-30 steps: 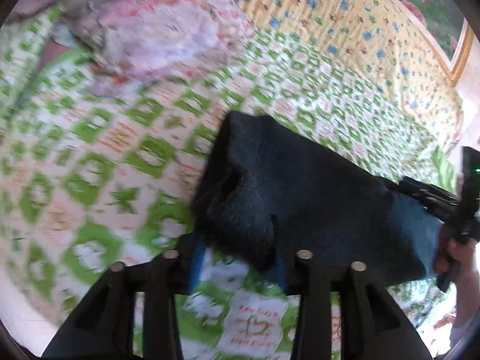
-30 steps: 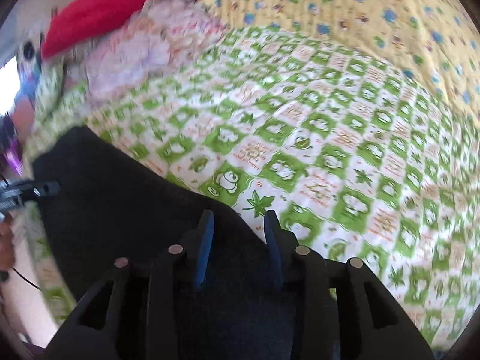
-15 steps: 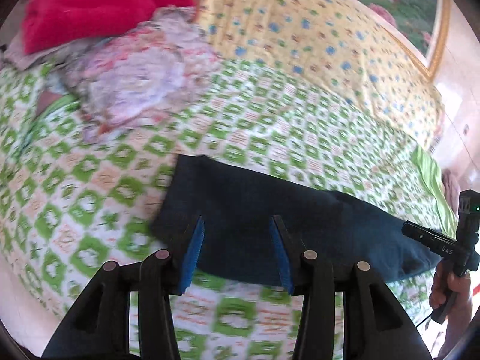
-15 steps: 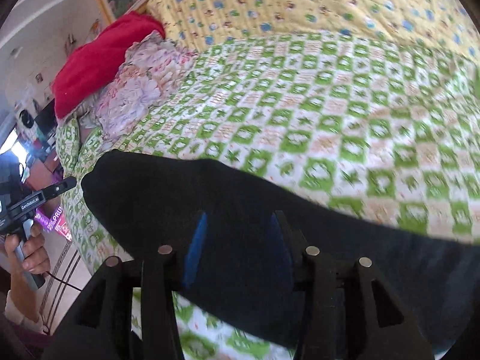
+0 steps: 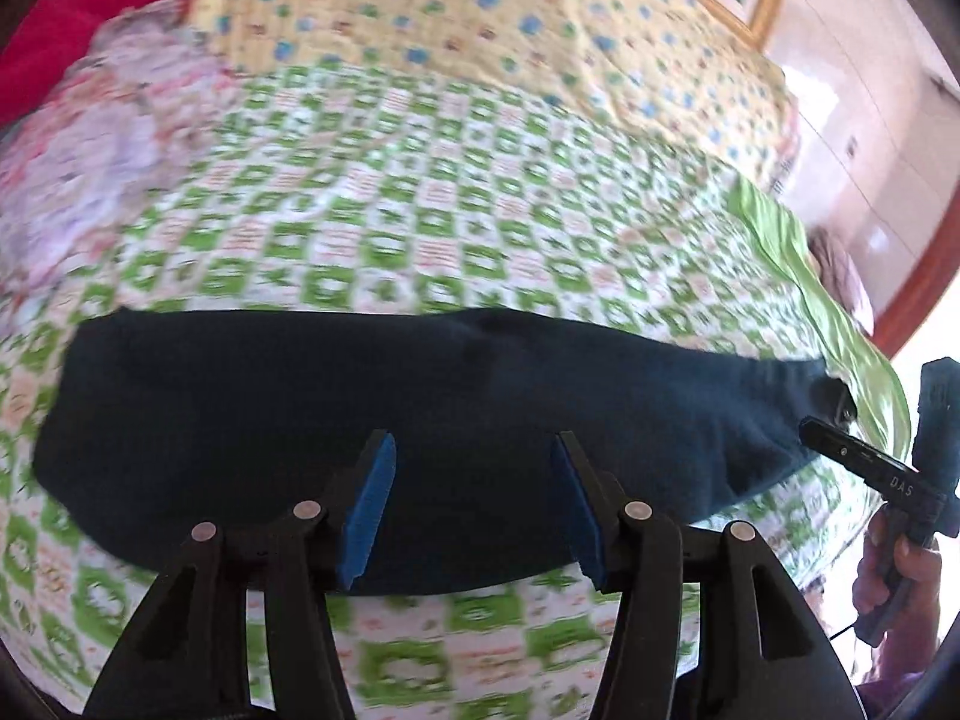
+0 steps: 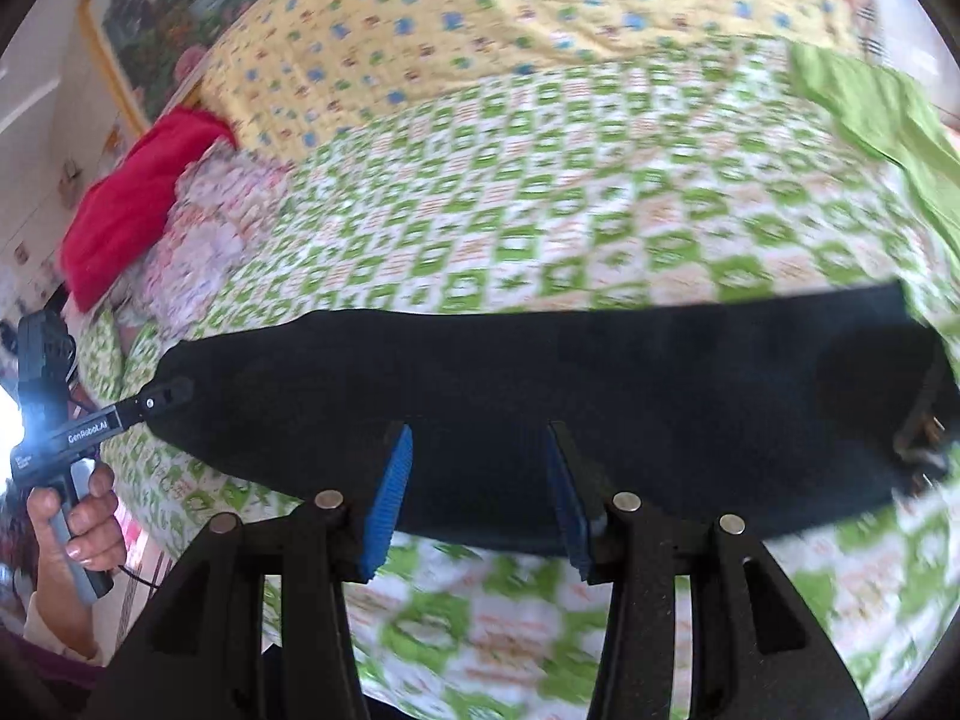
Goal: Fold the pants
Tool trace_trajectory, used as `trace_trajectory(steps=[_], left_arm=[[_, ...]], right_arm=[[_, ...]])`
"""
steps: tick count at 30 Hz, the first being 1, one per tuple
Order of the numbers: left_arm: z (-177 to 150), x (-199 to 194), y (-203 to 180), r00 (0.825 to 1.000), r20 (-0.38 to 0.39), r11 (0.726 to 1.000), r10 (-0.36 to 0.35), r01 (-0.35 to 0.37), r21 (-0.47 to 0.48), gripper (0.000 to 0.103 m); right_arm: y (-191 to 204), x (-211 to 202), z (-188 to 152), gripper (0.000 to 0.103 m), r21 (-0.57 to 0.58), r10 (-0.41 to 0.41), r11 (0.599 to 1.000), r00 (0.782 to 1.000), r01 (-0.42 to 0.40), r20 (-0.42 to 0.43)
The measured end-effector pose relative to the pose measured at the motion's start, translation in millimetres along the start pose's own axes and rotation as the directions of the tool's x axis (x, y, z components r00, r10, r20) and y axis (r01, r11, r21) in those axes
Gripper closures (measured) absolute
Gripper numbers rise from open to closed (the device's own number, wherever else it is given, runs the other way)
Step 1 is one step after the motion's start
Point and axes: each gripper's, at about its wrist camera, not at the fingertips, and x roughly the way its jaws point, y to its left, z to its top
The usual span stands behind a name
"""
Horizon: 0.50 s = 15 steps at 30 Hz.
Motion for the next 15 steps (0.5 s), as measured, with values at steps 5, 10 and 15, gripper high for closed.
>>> trace_trajectory(steps=[5, 10, 15], left_arm=[[7.3, 14.8, -31.1, 0.999, -0.031, 0.997, -0.035, 0.037, 0.07, 0.045], [15.9, 28.3, -58.3, 0.994, -0.069, 0.988, -0.089, 0.097, 0.118, 0.044], [26.0, 40.4, -91.2, 0.988, -0.094, 0.971, -0.127, 0.143, 0.192, 0.041]], right_arm=[[-26.8, -20.5, -10.9, 0.052, 0.091, -0.031, 0.995, 0.999, 0.028, 0.03], [-49.6, -36.8, -20.8, 0.051, 0.159, -0.067, 0.985, 0.997, 0.06, 0.034], [-73.1, -52.0, -27.1, 0.051, 0.23, -0.111, 0.968, 0.992, 0.097, 0.05]])
